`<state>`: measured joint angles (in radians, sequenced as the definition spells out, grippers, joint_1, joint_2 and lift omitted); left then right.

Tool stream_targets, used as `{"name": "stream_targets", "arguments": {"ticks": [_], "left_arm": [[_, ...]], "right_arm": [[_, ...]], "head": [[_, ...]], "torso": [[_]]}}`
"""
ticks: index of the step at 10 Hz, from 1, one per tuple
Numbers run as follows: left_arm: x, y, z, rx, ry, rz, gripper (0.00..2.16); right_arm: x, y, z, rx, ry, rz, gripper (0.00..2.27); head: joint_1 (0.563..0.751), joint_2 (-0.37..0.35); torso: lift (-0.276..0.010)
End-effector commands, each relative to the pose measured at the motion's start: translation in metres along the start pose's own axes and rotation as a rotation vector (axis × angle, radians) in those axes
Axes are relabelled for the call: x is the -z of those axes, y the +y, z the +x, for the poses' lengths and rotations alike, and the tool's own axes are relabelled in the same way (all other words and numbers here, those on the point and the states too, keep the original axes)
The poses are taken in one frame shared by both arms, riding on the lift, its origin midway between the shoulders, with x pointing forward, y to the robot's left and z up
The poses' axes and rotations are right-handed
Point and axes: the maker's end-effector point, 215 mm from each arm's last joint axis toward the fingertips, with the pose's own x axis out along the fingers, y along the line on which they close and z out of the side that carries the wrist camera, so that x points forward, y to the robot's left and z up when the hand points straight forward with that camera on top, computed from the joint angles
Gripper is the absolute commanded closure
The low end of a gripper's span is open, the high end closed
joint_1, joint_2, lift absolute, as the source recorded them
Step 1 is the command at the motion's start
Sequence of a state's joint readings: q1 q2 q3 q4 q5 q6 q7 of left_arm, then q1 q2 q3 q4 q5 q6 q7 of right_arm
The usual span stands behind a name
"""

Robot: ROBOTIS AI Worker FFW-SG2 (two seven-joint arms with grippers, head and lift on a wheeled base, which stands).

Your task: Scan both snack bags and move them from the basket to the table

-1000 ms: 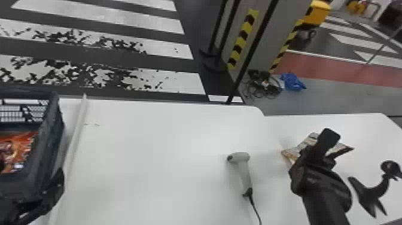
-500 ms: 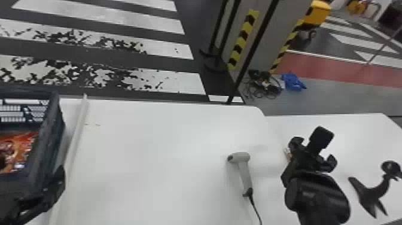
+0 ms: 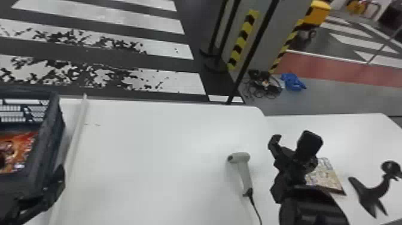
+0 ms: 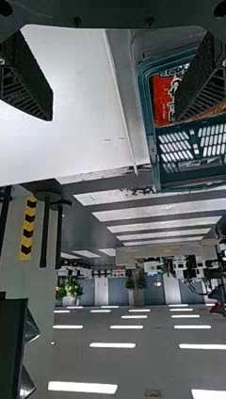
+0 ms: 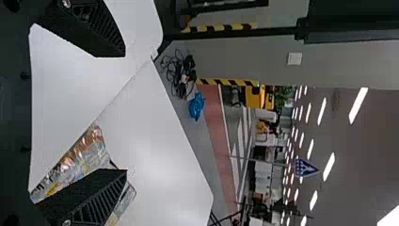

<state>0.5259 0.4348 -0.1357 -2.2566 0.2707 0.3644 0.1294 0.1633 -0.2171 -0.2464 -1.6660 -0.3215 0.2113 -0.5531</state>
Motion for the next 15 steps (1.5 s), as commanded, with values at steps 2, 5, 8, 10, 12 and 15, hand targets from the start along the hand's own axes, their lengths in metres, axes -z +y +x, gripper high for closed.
{"name": "stream_targets", "arguments": {"ticks": [2, 5, 8, 10, 12, 15], "left_arm": [[-0.001, -0.003, 0.000, 0.003, -0.002, -0.003, 0.03], [-0.001, -0.006, -0.001, 0.000, -0.004, 0.004, 0.03], [-0.006, -0.004, -0.004, -0.017, -0.011, 0.011, 0.03], [-0.018, 0.003, -0.010, -0.044, -0.029, 0.007, 0.03], [-0.030, 0.022, -0.016, -0.075, -0.051, -0.006, 0.03], [-0.055, 0.085, -0.022, -0.154, -0.114, -0.071, 0.03]], "right_arm": [[-0.015, 0.047, -0.040, -0.175, -0.074, 0.025, 0.05], [-0.034, 0.119, -0.117, -0.401, -0.171, -0.048, 0.05], [0.013, 0.169, -0.190, -0.531, -0.024, -0.179, 0.05], [0.017, 0.185, -0.225, -0.569, -0.051, -0.160, 0.05], [0.014, 0.189, -0.241, -0.587, -0.071, -0.117, 0.05], [0.002, 0.184, -0.245, -0.585, -0.106, -0.087, 0.05]], "head": [[0.695, -0.350], [0.695, -0.309], [0.695, -0.183], [0.695, -0.120], [0.695, -0.062], [0.695, 0.010]], "torso": [[-0.098], [-0.098], [-0.098], [-0.098], [-0.098], [-0.098]]}}
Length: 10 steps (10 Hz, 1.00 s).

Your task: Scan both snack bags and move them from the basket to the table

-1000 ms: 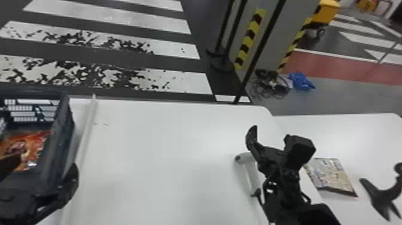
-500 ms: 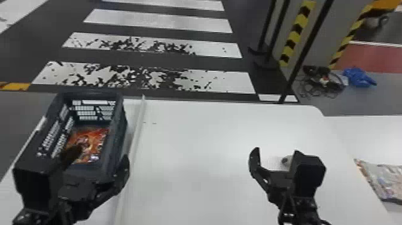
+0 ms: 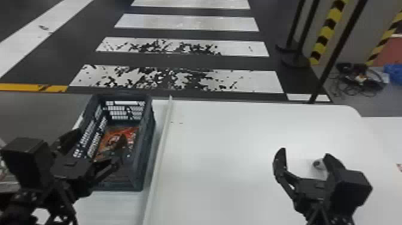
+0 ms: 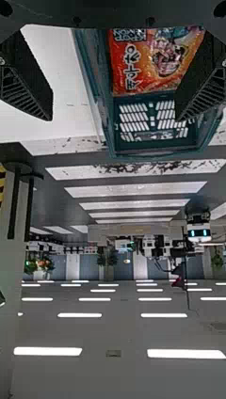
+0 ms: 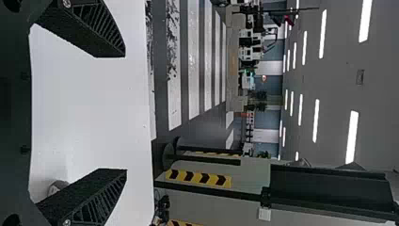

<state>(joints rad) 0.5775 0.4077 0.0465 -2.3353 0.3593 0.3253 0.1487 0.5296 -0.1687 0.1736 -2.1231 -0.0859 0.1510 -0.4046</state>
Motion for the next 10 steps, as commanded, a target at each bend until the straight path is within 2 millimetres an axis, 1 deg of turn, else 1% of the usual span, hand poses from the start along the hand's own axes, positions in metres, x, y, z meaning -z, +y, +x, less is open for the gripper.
{"name": "stream_targets", "arguments": {"ticks": [1, 2, 3, 4, 6, 7, 8, 10], "left_arm": [[-0.019, 0.034, 0.002, -0.046, -0.030, -0.019, 0.03], [-0.031, 0.047, 0.005, -0.060, -0.050, -0.033, 0.03], [-0.039, 0.057, 0.010, -0.076, -0.061, -0.034, 0.03], [-0.036, 0.061, 0.016, -0.083, -0.045, -0.032, 0.03], [-0.033, 0.067, 0.033, -0.094, -0.016, -0.032, 0.09], [-0.031, 0.071, 0.044, -0.099, 0.010, -0.041, 0.09], [-0.027, 0.078, 0.055, -0.106, 0.026, -0.054, 0.09], [-0.005, 0.081, 0.080, -0.107, 0.114, -0.058, 0.09]], "right_arm": [[-0.005, -0.001, -0.001, 0.000, -0.017, 0.006, 0.05], [-0.004, -0.001, -0.001, -0.002, -0.015, 0.001, 0.05], [-0.004, -0.002, 0.000, -0.004, -0.018, -0.005, 0.05], [-0.007, -0.001, 0.001, -0.008, -0.022, -0.011, 0.05], [-0.006, -0.002, 0.002, -0.010, -0.022, -0.023, 0.05], [-0.002, -0.003, 0.002, -0.009, -0.015, -0.030, 0.05], [-0.003, -0.003, 0.002, -0.010, -0.018, -0.037, 0.06], [-0.002, -0.004, 0.002, -0.010, -0.018, -0.047, 0.06]], "head": [[0.695, 0.025], [0.695, 0.055], [0.695, 0.079], [0.695, 0.097], [0.695, 0.107], [0.695, 0.109], [0.695, 0.110], [0.695, 0.116]], "torso": [[-0.098], [-0.098], [-0.098], [-0.098], [-0.098], [-0.098], [-0.098], [-0.098]]}}
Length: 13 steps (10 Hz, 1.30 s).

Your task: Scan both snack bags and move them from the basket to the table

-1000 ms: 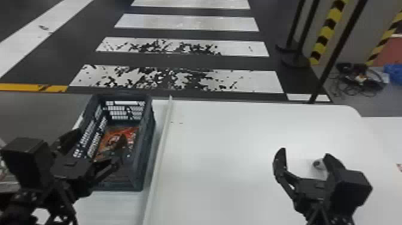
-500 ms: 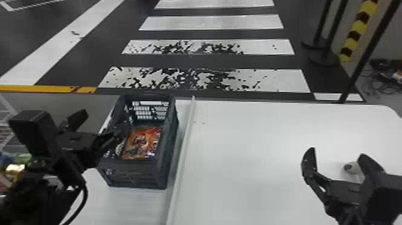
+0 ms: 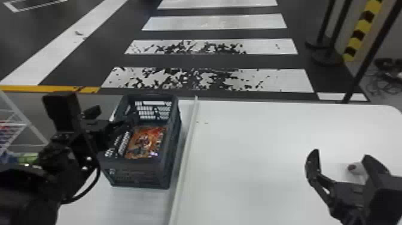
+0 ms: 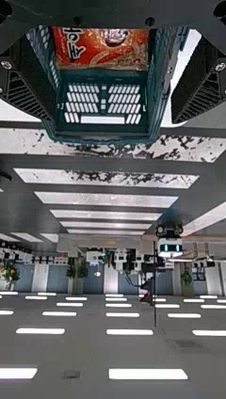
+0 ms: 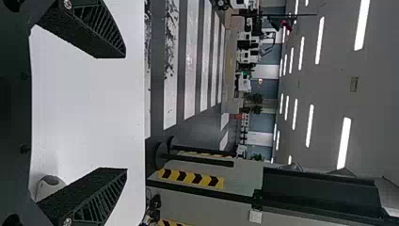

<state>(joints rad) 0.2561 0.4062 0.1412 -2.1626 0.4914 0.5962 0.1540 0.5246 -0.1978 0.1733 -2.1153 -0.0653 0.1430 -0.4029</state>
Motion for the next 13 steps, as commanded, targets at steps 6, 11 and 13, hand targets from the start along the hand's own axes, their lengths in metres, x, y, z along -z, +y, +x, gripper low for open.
{"name": "stream_targets", "arguments": {"ticks": [6, 11, 13], "left_arm": [[0.039, -0.018, 0.059, 0.024, 0.202, 0.003, 0.08], [0.064, -0.025, 0.085, 0.001, 0.304, 0.016, 0.08], [0.080, -0.020, 0.088, -0.020, 0.361, 0.015, 0.09]], "right_arm": [[0.010, -0.002, 0.002, -0.006, 0.020, -0.038, 0.06], [0.025, -0.001, 0.001, -0.025, 0.043, -0.058, 0.06], [0.028, 0.000, 0.002, -0.031, 0.045, -0.065, 0.06]], "head": [[0.695, 0.099], [0.695, 0.080], [0.695, 0.081]], "torso": [[-0.098], [-0.098], [-0.098]]}}
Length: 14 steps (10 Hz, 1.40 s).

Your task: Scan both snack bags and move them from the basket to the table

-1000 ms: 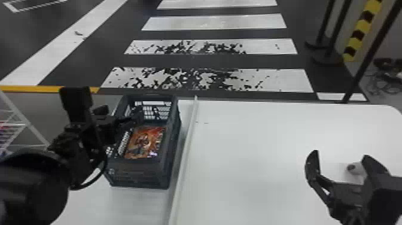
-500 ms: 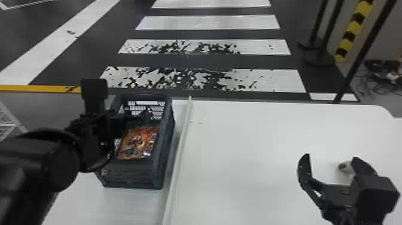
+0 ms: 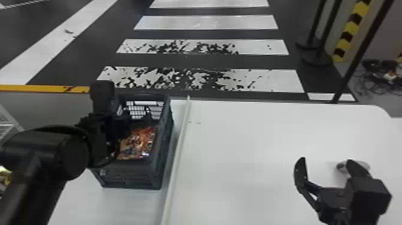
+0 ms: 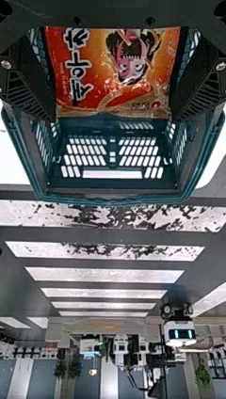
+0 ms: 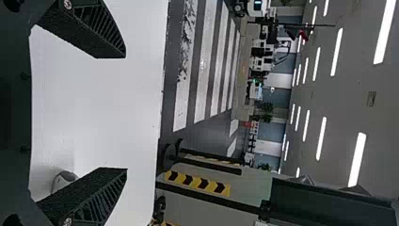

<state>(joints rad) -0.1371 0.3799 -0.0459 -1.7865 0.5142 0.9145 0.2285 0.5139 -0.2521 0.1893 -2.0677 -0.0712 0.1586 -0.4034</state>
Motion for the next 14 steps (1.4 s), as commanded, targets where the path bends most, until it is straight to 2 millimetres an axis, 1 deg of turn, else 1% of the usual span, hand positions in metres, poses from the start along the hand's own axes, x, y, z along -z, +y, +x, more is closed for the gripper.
{"name": "stream_targets", "arguments": {"ticks": [1, 3, 7, 8, 10, 12, 13, 14], "left_arm": [[0.010, 0.002, 0.005, -0.011, 0.044, 0.003, 0.08], [0.020, 0.002, 0.011, -0.014, 0.080, -0.008, 0.08], [0.048, 0.014, 0.017, -0.042, 0.171, -0.012, 0.09], [0.052, 0.016, 0.019, -0.044, 0.187, -0.016, 0.09], [0.055, 0.019, 0.021, -0.047, 0.201, -0.018, 0.25], [0.061, 0.018, 0.023, -0.049, 0.218, -0.020, 0.24], [0.074, 0.016, 0.025, -0.048, 0.271, -0.010, 0.24], [0.077, 0.014, 0.027, -0.045, 0.286, -0.013, 0.23]], "right_arm": [[0.004, 0.002, 0.000, -0.005, 0.002, -0.001, 0.06], [0.005, 0.004, -0.001, -0.009, -0.001, 0.002, 0.06], [0.002, 0.010, -0.002, -0.022, -0.009, 0.002, 0.06], [0.003, 0.010, -0.002, -0.024, -0.009, 0.001, 0.06], [0.001, 0.011, -0.003, -0.029, -0.014, -0.003, 0.06], [0.001, 0.011, -0.003, -0.033, -0.015, -0.010, 0.06], [0.001, 0.008, -0.003, -0.025, -0.015, -0.014, 0.06], [0.000, 0.010, -0.004, -0.028, -0.017, -0.014, 0.06]], "head": [[0.695, 0.084], [0.695, 0.089], [0.695, 0.103], [0.695, 0.106], [0.695, 0.116], [0.695, 0.119], [0.695, 0.120], [0.695, 0.118]], "torso": [[-0.098], [-0.098], [-0.098], [-0.098], [-0.098], [-0.098], [-0.098], [-0.098]]}}
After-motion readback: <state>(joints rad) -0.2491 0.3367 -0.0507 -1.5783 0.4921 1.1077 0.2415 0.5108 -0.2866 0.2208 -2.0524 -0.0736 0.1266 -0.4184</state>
